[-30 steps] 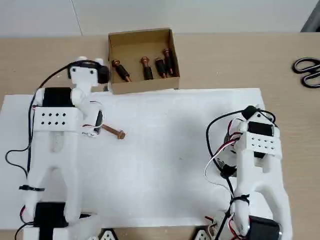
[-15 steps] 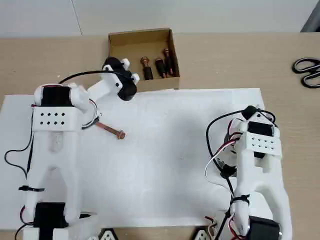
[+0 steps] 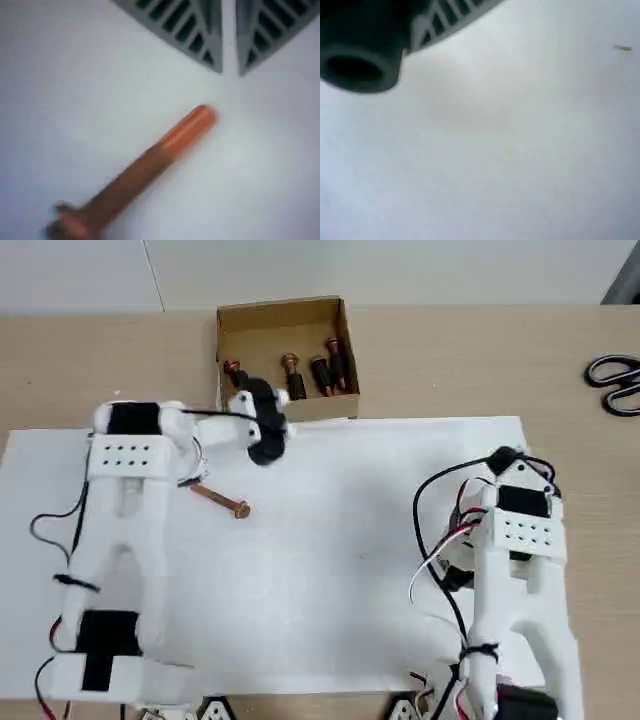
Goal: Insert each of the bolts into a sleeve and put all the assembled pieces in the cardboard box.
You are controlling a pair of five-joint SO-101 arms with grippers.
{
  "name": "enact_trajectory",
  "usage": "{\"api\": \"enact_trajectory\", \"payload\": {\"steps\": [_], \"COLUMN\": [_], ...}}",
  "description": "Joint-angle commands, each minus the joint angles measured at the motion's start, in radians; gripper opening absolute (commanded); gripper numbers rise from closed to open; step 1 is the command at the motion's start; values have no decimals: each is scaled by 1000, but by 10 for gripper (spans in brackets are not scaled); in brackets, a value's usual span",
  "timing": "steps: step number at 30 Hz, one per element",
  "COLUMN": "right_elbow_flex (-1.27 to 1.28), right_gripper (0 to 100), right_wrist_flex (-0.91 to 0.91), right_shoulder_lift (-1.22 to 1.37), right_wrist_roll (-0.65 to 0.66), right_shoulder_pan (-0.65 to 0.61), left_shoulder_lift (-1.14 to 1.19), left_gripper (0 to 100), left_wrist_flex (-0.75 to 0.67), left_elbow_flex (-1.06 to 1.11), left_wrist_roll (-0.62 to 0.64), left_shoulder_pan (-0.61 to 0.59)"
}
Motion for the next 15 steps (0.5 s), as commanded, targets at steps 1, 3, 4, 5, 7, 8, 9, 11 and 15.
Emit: {"api": "enact_trajectory", "payload": {"steps": [1, 3, 4, 5, 7, 8, 9, 11, 15], "right_elbow_flex": [-44, -43, -43, -41, -41, -41, -41, -41, -41], "right_gripper": [3, 3, 3, 3, 3, 3, 3, 3, 3], "right_wrist_flex": [2, 5, 8, 10, 10, 10, 10, 10, 10], "right_shoulder_lift": [-84, -108, -117, -122, -128, -128, -128, -128, -128], "right_wrist_roll": [8, 8, 8, 8, 8, 8, 8, 8, 5], "right_shoulder_pan": [5, 5, 5, 5, 5, 7, 7, 7, 7], "left_shoulder_lift": [15, 31, 40, 55, 92, 110, 126, 153, 190], "left_gripper": [6, 6, 6, 6, 6, 6, 6, 6, 8], "left_wrist_flex": [29, 31, 31, 29, 29, 29, 28, 26, -25], "left_elbow_flex": [-5, -5, -5, -5, -8, -10, -12, -12, -12], "left_wrist_roll": [-46, -81, -104, -127, -175, -195, -212, -249, -261], "left_shoulder_pan": [28, 32, 34, 34, 34, 34, 34, 34, 44]}}
